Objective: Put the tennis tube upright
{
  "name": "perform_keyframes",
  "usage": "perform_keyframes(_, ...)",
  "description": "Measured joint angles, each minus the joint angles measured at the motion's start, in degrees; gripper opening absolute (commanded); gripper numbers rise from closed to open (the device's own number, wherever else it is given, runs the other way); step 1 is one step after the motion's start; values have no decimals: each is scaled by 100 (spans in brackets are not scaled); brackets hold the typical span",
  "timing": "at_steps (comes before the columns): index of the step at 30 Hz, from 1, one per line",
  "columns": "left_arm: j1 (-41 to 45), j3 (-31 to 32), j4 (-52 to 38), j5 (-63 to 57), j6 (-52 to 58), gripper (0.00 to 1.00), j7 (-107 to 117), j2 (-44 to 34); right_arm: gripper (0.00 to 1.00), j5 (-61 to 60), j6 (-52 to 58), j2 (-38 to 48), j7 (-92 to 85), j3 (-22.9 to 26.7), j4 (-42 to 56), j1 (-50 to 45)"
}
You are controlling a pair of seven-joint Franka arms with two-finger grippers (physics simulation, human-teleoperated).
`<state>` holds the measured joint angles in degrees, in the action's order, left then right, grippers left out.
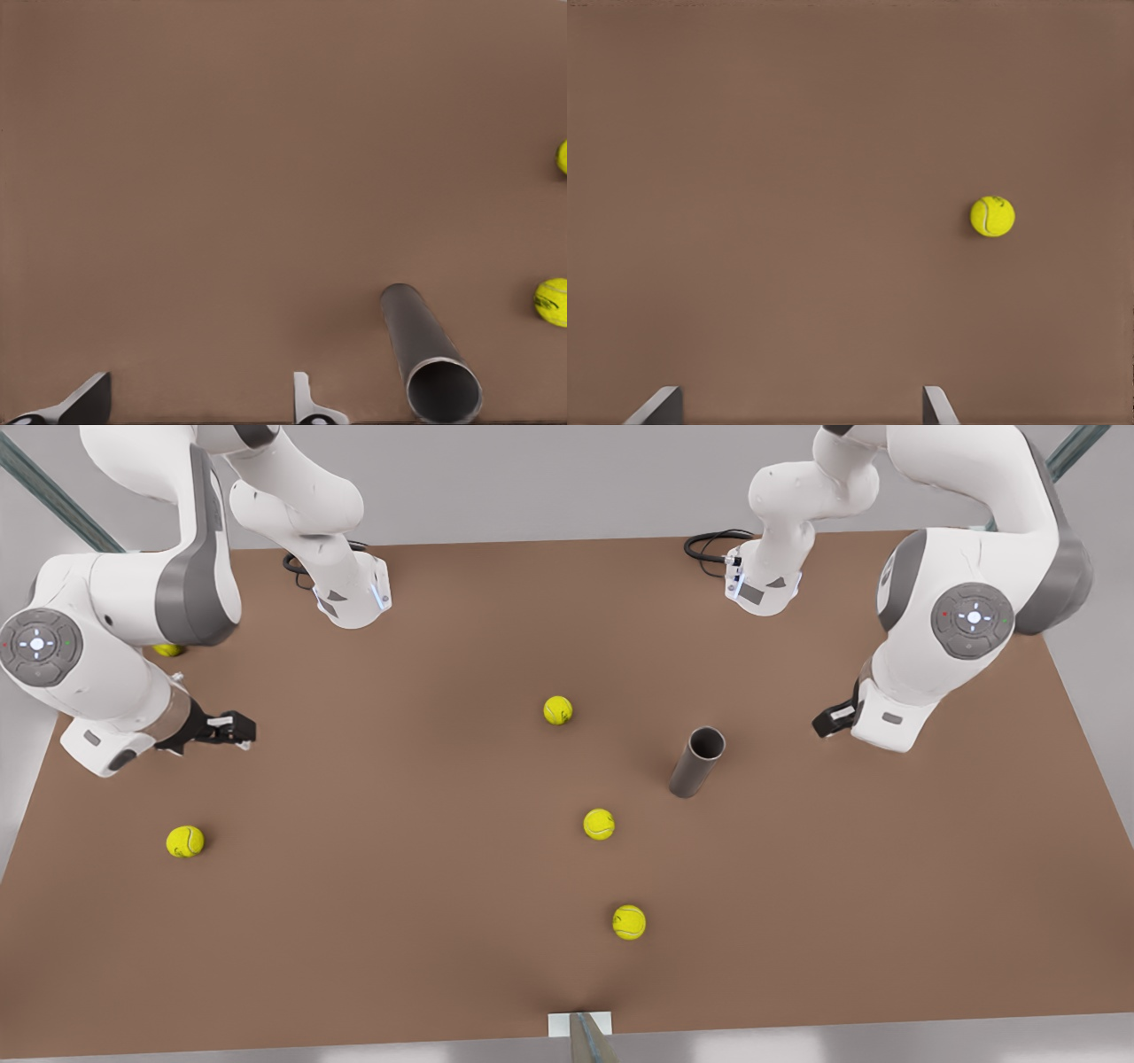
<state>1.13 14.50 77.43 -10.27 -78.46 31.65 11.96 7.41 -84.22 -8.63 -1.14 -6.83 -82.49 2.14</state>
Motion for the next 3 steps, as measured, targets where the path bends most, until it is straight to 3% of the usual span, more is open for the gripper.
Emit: perform_keyframes(3,120,-306,-158,167,247,100,-460,-29,100,9,9,26,8,6,2,-5)
